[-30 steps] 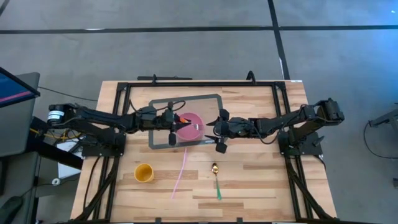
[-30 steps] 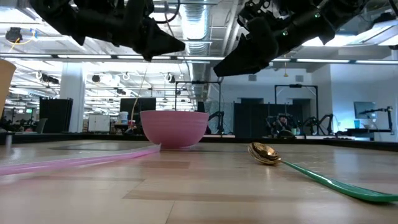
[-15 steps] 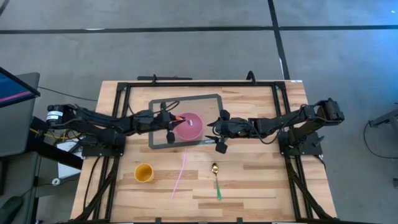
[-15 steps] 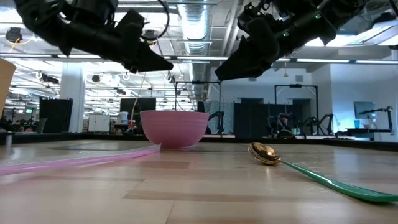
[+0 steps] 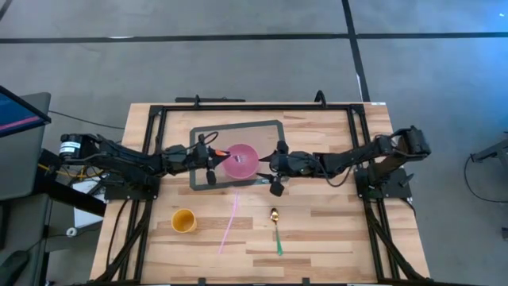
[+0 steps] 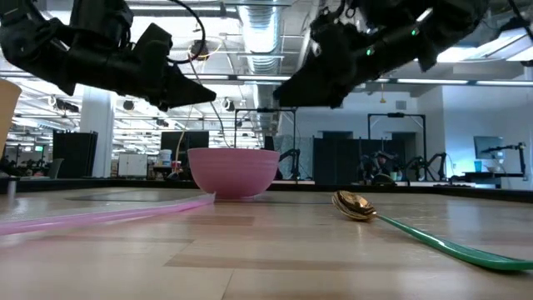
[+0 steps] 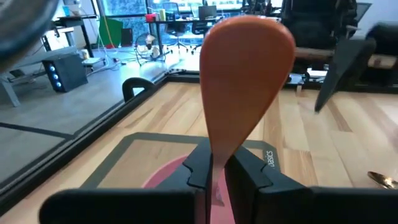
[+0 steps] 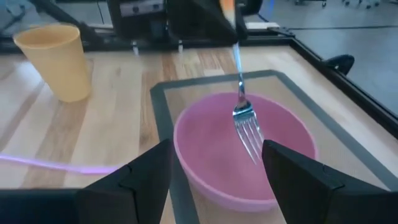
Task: Pick & Place Utensil
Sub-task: Put the orange fork into the pink bowl on the transparent mat
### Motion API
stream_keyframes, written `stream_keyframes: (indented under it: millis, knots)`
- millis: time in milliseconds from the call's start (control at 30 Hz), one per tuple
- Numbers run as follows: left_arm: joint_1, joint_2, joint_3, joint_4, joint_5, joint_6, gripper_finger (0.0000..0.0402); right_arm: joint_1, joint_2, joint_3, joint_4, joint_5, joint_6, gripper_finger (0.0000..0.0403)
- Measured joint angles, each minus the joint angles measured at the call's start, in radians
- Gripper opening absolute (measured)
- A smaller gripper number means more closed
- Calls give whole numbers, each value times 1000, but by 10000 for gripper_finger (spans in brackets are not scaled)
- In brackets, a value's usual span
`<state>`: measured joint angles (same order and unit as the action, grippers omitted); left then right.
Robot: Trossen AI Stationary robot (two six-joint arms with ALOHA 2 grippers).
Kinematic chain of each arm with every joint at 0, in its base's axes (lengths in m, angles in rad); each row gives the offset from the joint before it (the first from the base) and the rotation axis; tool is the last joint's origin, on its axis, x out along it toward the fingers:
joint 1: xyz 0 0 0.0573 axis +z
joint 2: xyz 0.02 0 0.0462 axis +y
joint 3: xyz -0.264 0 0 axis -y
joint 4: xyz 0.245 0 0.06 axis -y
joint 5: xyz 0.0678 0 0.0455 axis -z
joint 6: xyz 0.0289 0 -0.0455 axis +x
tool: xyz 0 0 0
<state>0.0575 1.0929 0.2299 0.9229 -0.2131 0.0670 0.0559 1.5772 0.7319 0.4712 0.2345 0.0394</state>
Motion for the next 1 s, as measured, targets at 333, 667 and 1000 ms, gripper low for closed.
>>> stream_keyframes:
  millis: [333,667,1000]
  knots:
    - [0,204,1,208,0,-23,29,-49,168,23,158,2,-37,240]
    - [0,351,2,280,-5,-72,30,-91,290,79,156,-1,-20,240]
    - [0,353,2,263,-4,-100,39,-92,286,82,121,0,-37,240]
